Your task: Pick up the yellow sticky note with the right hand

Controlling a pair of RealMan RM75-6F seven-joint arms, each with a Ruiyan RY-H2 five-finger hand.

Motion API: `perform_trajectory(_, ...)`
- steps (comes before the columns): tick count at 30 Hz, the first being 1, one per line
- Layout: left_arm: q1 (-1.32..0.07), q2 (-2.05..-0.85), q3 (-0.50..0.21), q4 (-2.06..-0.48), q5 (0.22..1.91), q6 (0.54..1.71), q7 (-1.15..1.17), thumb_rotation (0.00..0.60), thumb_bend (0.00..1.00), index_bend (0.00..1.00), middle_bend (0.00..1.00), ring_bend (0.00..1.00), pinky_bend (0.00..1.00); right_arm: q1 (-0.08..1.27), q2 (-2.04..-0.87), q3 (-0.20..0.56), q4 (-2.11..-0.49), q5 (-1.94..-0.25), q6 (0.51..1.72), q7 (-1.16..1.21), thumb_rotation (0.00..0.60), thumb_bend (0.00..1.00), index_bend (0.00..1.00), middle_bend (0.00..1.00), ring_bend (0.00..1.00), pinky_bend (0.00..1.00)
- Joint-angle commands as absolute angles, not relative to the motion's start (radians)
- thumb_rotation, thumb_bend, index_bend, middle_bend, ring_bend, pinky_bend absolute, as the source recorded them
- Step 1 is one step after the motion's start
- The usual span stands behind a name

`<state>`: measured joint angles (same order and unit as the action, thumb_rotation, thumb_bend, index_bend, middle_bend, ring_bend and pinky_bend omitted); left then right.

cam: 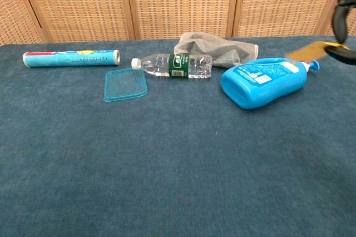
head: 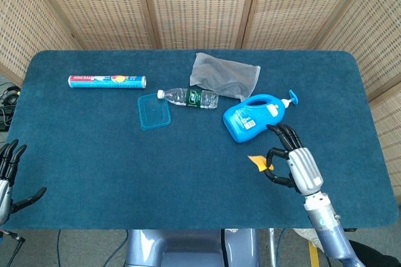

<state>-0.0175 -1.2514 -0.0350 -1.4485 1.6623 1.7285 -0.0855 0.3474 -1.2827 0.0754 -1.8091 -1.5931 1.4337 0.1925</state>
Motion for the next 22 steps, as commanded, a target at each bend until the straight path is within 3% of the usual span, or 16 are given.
perform_trajectory(1,-0.015,-1.258,-0.031,-1.446,1.674,1.737,-0.071,0.600,0.08,0.00,0.00,0.00,0.08,0.304,-1.244,0.012,-1.813,-1.680,1.480,0.271,0.600,0.49,0.69,0.18,0.00,0.00)
perform_trajectory(8,-0.013,-1.270,-0.024,-1.445,1.696,1.751,-0.044,0.600,0.08,0.00,0.00,0.00,0.08,0.280,-1.224,-0.064,-1.854,-1.814,1.521,0.385,0.600,0.49,0.70,0.18,0.00,0.00)
perform_trajectory(22,-0.012,-1.269,-0.026,-1.443,1.699,1.759,-0.054,0.600,0.08,0.00,0.00,0.00,0.08,0.292,-1.267,-0.107,-1.905,-1.874,1.462,0.380,0.600,0.49,0.70,0.19,0.00,0.00)
